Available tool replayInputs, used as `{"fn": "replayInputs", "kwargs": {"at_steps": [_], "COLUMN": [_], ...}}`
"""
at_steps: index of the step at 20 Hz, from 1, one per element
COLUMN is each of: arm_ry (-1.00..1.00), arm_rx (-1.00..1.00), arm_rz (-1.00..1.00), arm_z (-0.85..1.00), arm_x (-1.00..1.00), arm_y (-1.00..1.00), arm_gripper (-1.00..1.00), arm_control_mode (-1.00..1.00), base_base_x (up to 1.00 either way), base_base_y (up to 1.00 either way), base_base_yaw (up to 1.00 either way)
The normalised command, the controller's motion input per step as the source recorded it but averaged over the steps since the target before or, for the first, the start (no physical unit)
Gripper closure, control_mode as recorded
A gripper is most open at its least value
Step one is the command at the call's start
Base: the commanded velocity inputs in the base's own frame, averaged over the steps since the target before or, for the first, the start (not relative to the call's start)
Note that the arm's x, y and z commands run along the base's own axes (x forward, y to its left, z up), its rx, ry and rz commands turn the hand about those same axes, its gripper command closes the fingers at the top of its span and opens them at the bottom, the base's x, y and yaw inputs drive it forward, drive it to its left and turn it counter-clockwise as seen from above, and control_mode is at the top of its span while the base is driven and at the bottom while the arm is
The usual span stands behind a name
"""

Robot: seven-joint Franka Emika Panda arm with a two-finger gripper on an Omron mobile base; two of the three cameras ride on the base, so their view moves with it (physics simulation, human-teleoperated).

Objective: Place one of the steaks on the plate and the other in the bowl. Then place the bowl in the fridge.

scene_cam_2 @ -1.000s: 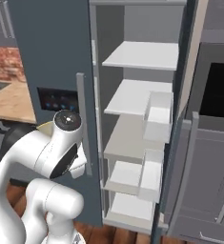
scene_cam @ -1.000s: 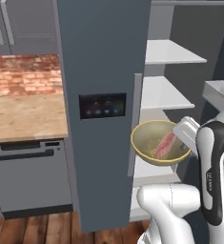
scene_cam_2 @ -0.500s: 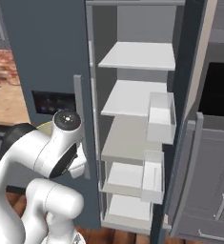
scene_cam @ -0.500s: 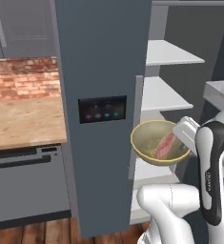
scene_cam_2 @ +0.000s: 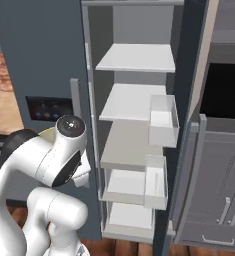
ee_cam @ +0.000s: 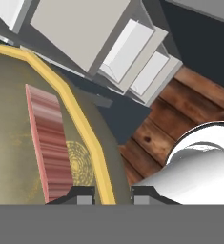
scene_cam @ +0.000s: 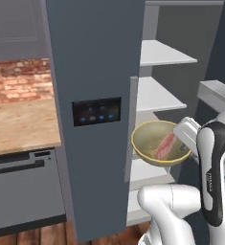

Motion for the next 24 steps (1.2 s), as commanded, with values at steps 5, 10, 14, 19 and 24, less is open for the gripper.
{"fn": "replayInputs", "kwargs": {"at_steps": [5, 10, 14, 19, 24], "arm_ry": [0.00, -0.01, -0.08, -0.13, -0.10], "arm_rx": [0.00, 0.00, 0.05, 0.09, 0.11], "arm_rz": [0.00, -0.14, -0.33, -0.36, -0.34], "arm_z": [0.00, 0.06, 0.07, 0.00, 0.01], "arm_x": [0.00, 0.09, 0.04, -0.01, -0.02], "arm_y": [0.00, 0.00, 0.00, -0.04, -0.17], "arm_gripper": [1.00, 1.00, 1.00, 1.00, 1.00], "arm_control_mode": [1.00, -1.00, -1.00, -1.00, -1.00], "base_base_x": [0.20, 0.03, 0.00, 0.00, 0.00], "base_base_y": [0.00, 0.00, 0.00, 0.00, 0.00], "base_base_yaw": [-0.12, -0.03, 0.00, 0.00, 0.00]}}
